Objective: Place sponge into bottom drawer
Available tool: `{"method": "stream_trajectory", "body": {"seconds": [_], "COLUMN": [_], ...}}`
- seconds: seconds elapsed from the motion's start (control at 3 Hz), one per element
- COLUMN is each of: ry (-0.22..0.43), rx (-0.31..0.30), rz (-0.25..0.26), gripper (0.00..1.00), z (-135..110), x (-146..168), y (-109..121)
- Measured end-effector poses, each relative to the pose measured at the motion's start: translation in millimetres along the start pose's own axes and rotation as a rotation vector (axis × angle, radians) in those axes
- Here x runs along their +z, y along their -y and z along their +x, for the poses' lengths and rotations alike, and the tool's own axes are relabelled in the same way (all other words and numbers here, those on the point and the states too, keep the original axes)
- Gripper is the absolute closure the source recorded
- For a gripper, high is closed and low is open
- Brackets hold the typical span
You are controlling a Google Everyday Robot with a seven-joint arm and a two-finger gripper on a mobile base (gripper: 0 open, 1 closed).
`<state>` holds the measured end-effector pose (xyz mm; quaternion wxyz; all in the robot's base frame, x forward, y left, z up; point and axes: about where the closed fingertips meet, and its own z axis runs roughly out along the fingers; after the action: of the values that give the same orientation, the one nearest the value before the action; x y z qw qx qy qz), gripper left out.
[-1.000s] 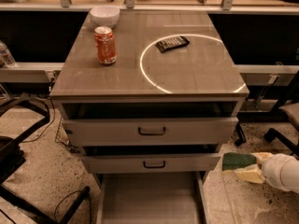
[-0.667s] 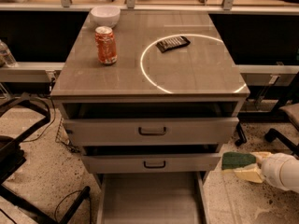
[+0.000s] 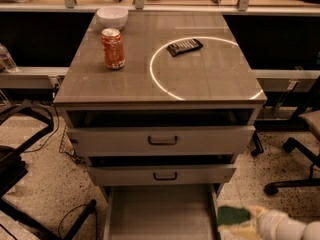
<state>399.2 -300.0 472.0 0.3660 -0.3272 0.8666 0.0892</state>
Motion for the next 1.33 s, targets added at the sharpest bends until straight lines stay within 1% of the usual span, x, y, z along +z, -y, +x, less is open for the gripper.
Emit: {"method": "stream_trajectory", "body": {"seconds": [0.33,0.67,1.0,1.33], "ry": [0.012,0.032,0.039,0.052], "rx": [-0.006,-0.039,-0.067,-0.096], "rz": [-0.105,-0.210,-0.252,-0.279], "gripper": [1.00,1.00,1.00,1.00], "z": [55,76,73,53], "x": [59,141,188,235], "y": [-67,-127,-150,-159]}}
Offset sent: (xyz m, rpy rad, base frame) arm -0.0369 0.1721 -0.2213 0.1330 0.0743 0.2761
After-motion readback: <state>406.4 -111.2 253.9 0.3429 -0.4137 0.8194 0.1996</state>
